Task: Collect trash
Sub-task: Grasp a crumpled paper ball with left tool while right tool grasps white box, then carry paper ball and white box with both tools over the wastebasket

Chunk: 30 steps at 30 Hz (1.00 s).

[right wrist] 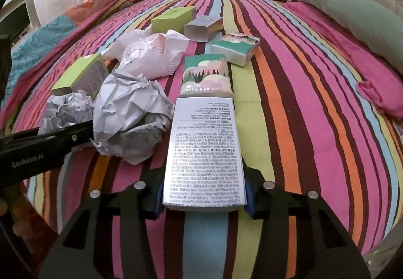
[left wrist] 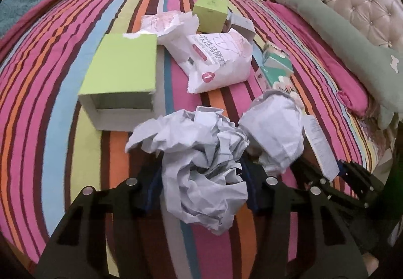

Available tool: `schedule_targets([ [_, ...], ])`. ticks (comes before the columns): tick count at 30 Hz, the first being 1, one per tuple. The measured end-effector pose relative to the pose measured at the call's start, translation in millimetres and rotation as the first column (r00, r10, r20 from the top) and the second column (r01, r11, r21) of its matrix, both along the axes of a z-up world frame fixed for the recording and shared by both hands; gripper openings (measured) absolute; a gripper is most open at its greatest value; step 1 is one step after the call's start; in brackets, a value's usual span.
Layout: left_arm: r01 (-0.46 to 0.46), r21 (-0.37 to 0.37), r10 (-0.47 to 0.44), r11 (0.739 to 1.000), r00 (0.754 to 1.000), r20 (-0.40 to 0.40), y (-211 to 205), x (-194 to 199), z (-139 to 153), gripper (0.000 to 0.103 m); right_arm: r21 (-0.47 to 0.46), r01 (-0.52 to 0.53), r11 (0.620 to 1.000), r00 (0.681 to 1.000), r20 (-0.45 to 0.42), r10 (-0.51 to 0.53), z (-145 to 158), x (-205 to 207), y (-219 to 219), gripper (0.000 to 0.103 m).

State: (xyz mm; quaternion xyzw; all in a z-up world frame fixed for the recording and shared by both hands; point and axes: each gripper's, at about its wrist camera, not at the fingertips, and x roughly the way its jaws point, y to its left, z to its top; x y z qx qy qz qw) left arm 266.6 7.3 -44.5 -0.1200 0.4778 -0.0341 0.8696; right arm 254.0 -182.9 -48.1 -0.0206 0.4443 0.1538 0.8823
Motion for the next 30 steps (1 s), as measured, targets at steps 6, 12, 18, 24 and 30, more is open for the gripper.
schedule_targets([
  [6,0.009,-0.005,-0.009,1.000,1.000,0.029,9,-31,15,0.052,0.089,0.042,0.995,0.999,-0.022,-0.040,13,-13,-17,0.045],
  [12,0.040,-0.007,-0.040,0.999,0.997,0.060,12,-69,33,0.052,0.138,0.079,0.987,0.997,-0.037,-0.075,32,-42,-31,0.045],
  [18,0.115,-0.015,-0.114,0.993,0.993,0.043,6,-139,39,0.052,0.144,0.041,0.989,0.995,-0.096,-0.027,40,-100,-34,0.045],
  [24,0.142,-0.029,-0.143,0.989,0.988,-0.057,-3,-190,9,0.052,0.198,0.070,0.978,0.965,-0.263,-0.016,12,-147,-34,0.045],
  [30,0.106,-0.121,-0.130,0.987,0.967,-0.221,-6,-211,-45,0.052,0.207,0.139,0.968,0.871,-0.490,-0.020,-50,-175,-23,0.045],
])
